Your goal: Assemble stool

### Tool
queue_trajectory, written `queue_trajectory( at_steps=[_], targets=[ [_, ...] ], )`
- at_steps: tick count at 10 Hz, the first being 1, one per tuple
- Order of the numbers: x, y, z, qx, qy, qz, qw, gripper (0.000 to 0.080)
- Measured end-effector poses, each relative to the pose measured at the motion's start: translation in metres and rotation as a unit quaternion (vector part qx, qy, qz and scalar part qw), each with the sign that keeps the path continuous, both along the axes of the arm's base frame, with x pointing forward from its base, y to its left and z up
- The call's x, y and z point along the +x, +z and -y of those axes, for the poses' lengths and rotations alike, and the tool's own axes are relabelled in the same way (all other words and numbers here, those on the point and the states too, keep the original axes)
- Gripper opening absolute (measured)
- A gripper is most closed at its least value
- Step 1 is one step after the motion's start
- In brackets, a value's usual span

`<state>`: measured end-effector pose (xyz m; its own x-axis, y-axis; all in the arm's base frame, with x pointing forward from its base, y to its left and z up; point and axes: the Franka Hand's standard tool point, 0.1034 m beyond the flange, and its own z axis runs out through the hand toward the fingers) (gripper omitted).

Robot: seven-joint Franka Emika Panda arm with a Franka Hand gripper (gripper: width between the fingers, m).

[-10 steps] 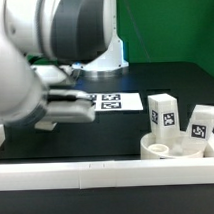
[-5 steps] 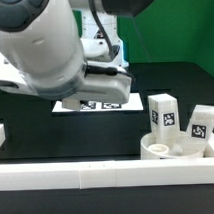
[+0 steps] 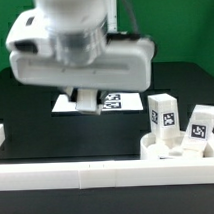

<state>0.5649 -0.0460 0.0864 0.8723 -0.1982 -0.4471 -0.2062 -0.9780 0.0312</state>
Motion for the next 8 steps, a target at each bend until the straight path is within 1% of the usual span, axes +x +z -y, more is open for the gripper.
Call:
queue_trajectory(
  at_steps=[1,2,3,4,5,6,7,8],
  targets=[
    [0.006,0.014,-0.010,-0.007,-0.003,0.042,0.999,0.0324],
    [0.022,0.023,-0.015,-0.015,0.001,0.106,0.994,0.0324],
    [0.025,0.021,-0.016,-0.024,0.002,0.171,0.985,0.0324],
    [0.022,0.019,-0.017,-0.032,0.003,0.219,0.975,0.0324],
    [0.027,0.019,-0.018,-0.041,0.006,0.275,0.960,0.0324],
    [0.028,0.019,-0.023,-0.047,0.011,0.315,0.948,0.0324],
    [0.033,0.024,-0.035,-0.049,0.021,0.347,0.936,0.0324],
    [0.046,0.034,-0.047,-0.054,0.035,0.407,0.911,0.0324]
  ],
)
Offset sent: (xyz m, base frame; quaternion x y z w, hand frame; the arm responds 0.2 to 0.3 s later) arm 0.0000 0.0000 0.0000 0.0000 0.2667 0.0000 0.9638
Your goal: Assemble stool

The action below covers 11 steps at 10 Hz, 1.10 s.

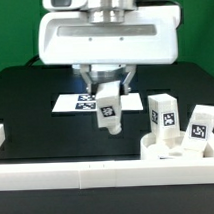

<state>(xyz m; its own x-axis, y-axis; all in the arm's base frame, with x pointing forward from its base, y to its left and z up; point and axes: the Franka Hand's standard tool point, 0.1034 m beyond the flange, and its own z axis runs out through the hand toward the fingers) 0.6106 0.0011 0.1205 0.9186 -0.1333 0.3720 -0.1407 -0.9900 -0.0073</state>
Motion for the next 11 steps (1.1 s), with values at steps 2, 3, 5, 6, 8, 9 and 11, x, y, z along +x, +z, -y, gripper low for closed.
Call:
queue_trajectory(
  at_steps=[2,3,5,6,8,9,11],
  targets=[
    [-0.003,-0.004,-0.008,-0.016,0.014,0.066,0.998,0.0324],
    [-0.003,-0.004,-0.008,-0.013,0.012,0.054,0.998,0.0324],
    [0.000,-0.006,-0.008,-0.032,0.050,0.050,0.997,0.0324],
    [0.006,-0.001,-0.021,-0.043,0.080,0.055,0.994,0.0324],
    [0.008,0.000,-0.031,-0.052,0.099,0.056,0.992,0.0324],
    [0.008,0.000,-0.029,-0.053,0.098,0.055,0.992,0.0324],
    [0.008,-0.001,-0.030,-0.055,0.104,0.055,0.992,0.0324]
  ],
)
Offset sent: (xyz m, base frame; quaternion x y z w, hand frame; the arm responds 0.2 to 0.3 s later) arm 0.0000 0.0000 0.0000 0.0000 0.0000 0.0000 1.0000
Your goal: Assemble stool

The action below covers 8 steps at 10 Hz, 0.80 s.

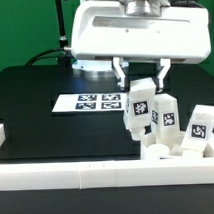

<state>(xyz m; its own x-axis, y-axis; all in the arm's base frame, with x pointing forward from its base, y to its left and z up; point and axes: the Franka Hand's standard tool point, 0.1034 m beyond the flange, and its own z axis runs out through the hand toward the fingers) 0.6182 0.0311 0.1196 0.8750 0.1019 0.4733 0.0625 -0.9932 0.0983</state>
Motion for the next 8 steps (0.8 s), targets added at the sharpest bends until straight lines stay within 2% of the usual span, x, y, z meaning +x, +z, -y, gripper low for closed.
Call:
queue_trajectory(
  at_steps=[1,2,4,6,8],
  targets=[
    [0.002,-0.002,-0.003,-0.027,0.048,0.008,0.998,0.0324],
    [0.004,-0.006,-0.011,-0.034,0.064,0.007,0.997,0.0324],
    [0.008,-0.011,-0.034,-0.036,0.082,-0.010,0.996,0.0324],
    [0.009,-0.011,-0.032,-0.036,0.081,-0.008,0.996,0.0324],
    [0.007,-0.012,-0.037,-0.037,0.086,-0.001,0.996,0.0324]
  ],
)
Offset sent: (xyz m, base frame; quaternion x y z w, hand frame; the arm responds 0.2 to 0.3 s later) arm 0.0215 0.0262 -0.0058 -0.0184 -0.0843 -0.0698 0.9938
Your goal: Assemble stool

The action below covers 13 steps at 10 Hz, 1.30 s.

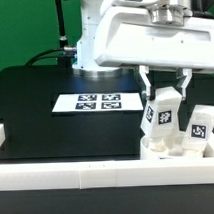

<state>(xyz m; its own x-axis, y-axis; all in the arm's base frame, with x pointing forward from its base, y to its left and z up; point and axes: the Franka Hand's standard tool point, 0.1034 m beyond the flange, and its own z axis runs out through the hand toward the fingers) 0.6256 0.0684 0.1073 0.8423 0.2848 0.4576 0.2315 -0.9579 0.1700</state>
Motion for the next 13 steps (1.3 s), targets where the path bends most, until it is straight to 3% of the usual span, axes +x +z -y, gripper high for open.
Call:
queue_trajectory(
  at_steps=[10,12,13],
  targets=[
    [-0.006,-0.018,0.009,-0.014,0.008,0.025,1.000,0.0324],
    [-0.006,-0.012,0.006,-0.009,0.006,0.007,1.000,0.0561],
    [-0.006,-0.002,0.002,-0.002,0.003,-0.004,1.000,0.0622]
  ],
)
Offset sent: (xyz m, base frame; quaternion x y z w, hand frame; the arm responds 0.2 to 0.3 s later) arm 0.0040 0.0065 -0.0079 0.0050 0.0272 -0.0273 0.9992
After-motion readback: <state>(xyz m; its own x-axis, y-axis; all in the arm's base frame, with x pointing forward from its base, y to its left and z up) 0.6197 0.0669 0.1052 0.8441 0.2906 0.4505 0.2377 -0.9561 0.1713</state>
